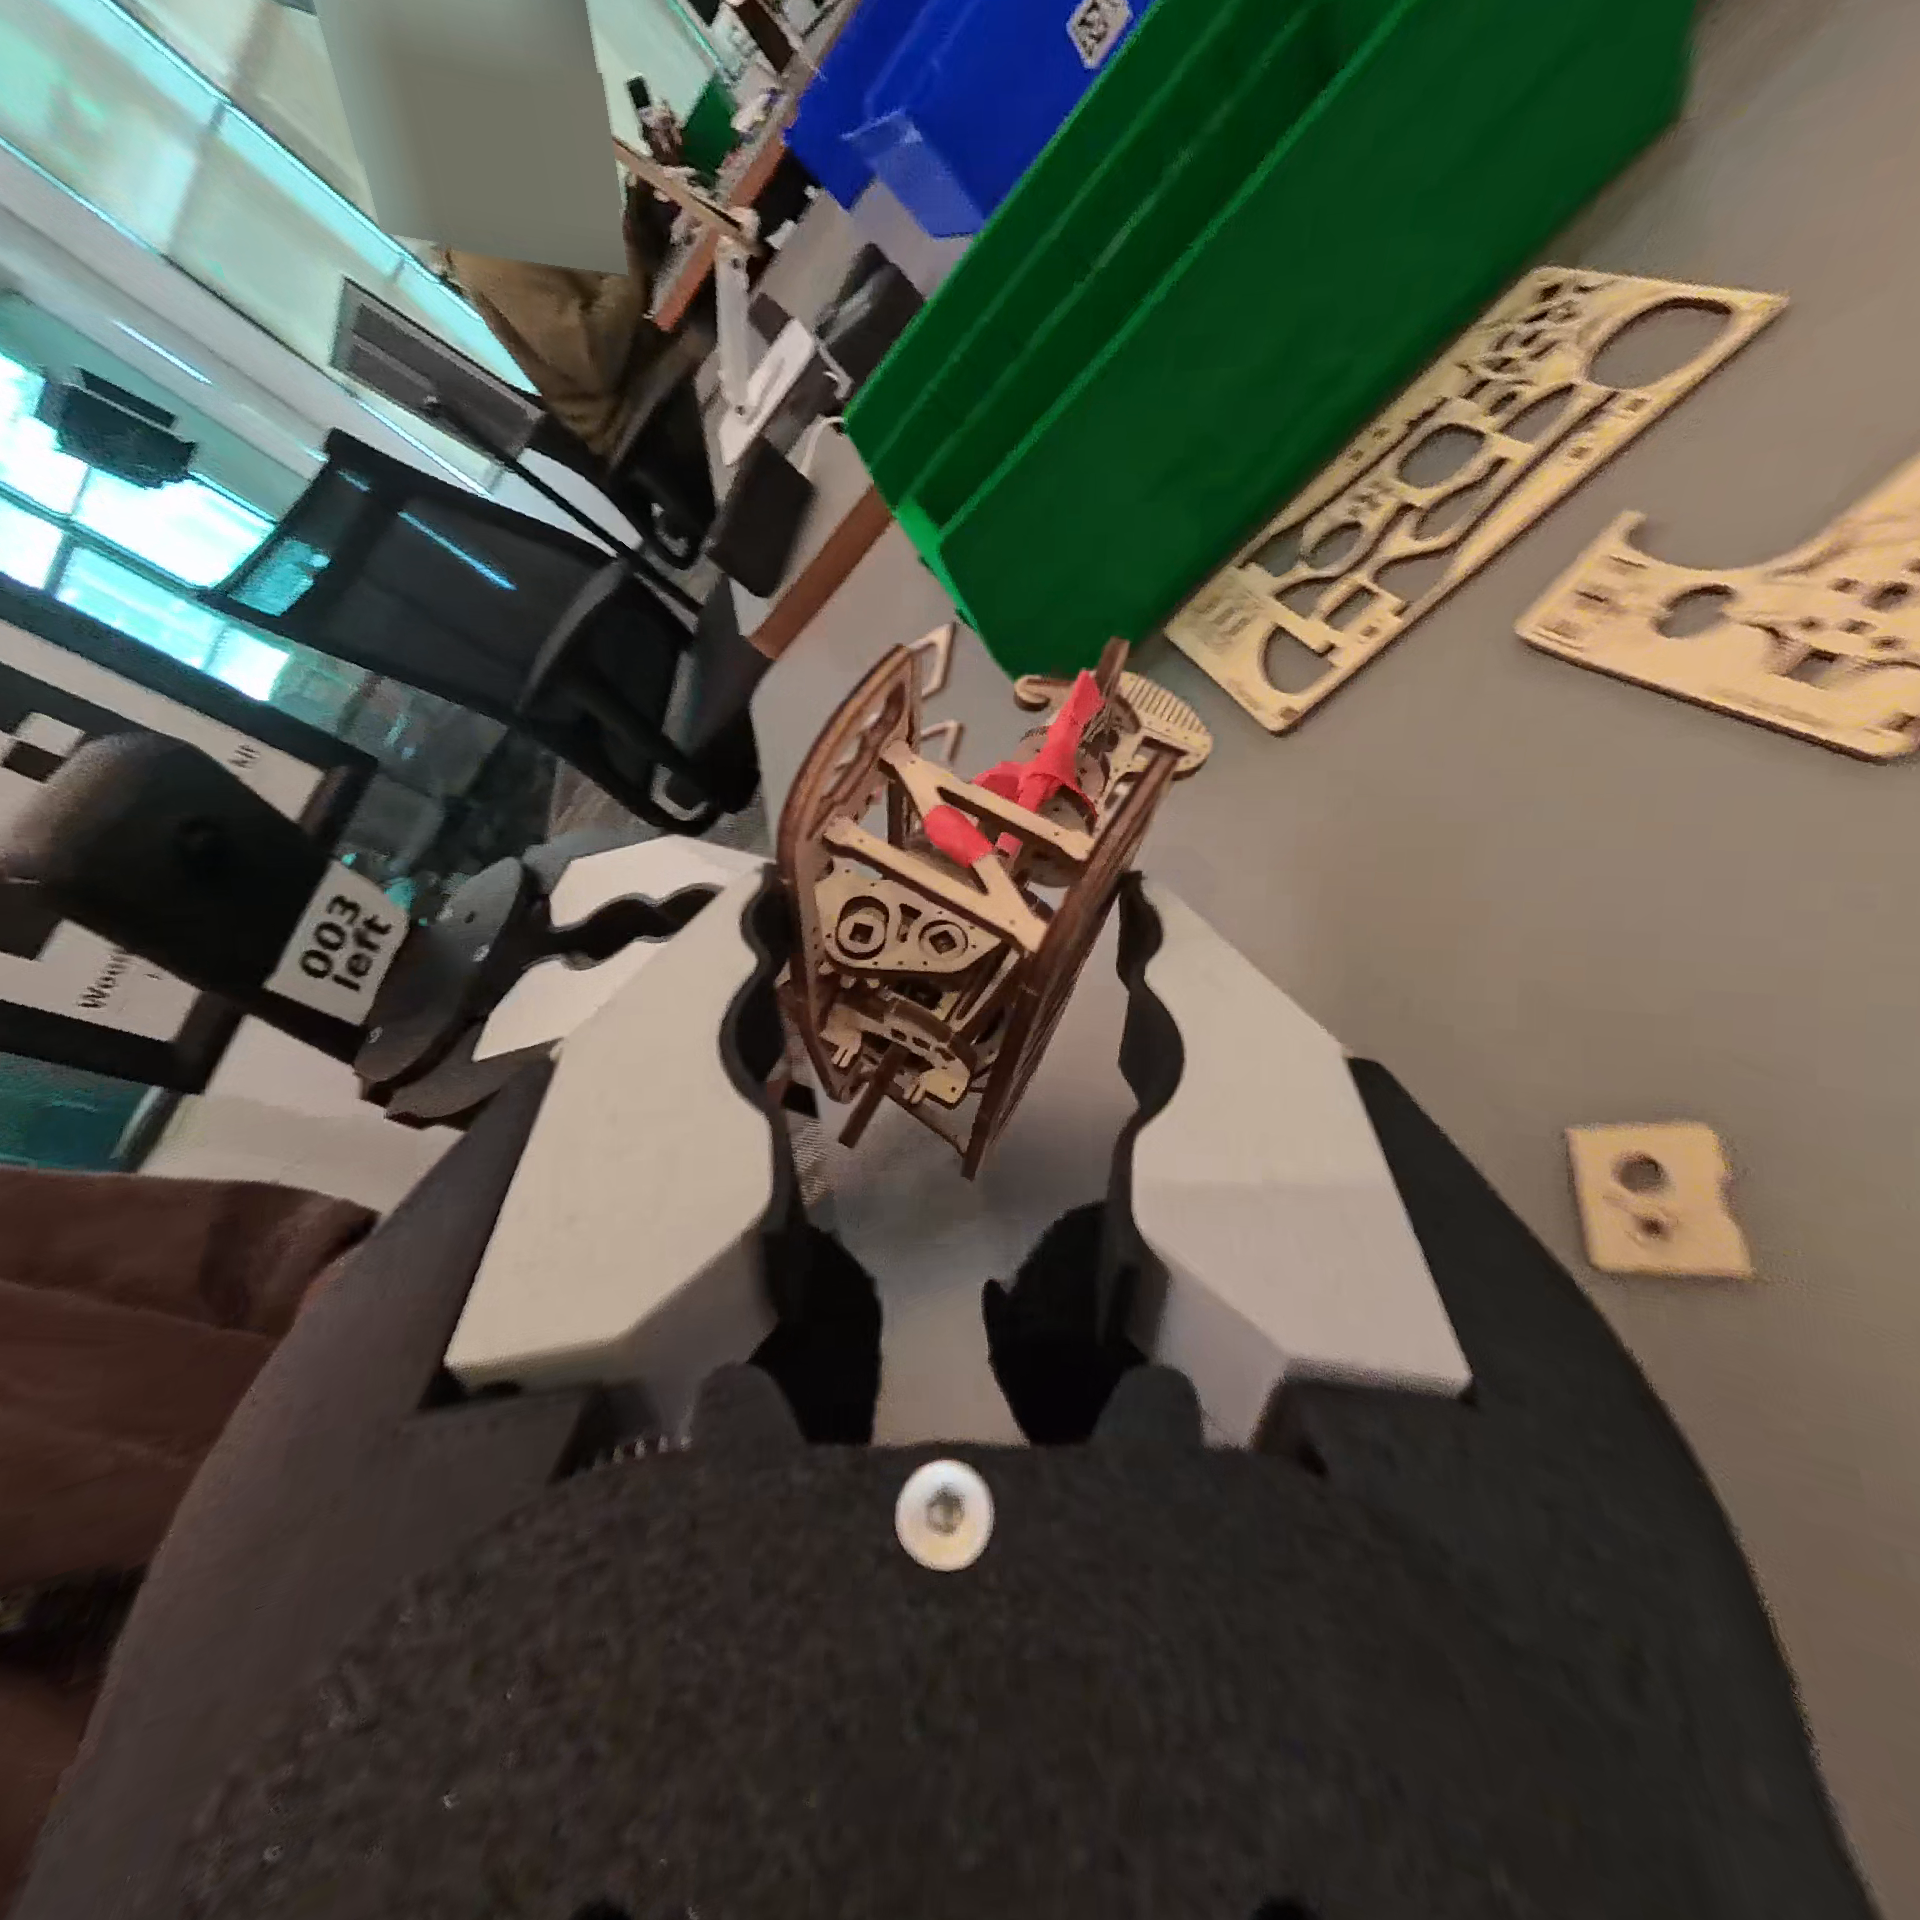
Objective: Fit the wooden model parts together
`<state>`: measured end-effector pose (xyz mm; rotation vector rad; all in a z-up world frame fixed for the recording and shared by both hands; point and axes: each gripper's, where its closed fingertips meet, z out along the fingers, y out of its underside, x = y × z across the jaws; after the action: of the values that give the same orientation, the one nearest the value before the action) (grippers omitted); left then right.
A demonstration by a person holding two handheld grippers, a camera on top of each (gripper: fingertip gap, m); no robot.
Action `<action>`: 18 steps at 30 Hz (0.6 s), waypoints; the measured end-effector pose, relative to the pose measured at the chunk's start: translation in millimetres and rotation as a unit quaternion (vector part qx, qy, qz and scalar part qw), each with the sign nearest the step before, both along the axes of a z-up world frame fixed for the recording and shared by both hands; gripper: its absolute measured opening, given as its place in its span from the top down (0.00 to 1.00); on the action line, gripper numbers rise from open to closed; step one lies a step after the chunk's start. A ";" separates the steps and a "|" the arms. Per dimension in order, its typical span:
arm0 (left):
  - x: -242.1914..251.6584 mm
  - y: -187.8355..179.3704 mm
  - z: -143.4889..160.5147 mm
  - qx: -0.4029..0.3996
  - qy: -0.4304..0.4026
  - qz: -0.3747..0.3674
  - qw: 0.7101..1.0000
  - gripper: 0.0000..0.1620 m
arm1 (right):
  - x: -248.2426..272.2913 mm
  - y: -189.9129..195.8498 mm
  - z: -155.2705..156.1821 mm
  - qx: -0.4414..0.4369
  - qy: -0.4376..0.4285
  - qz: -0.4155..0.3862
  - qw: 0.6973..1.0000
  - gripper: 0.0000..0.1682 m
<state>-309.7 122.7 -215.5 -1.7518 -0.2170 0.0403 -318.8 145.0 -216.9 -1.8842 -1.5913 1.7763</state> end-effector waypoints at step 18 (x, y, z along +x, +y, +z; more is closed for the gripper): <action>-94.7 -107.7 -40.4 -0.106 -0.046 0.123 0.986 0.85 | 57.2 68.4 -14.6 0.070 0.035 -0.022 0.997 0.63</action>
<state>-404.4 15.1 -256.0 -1.9323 -0.5107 0.1672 -261.6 213.3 -231.6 -1.7621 -1.5910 1.6479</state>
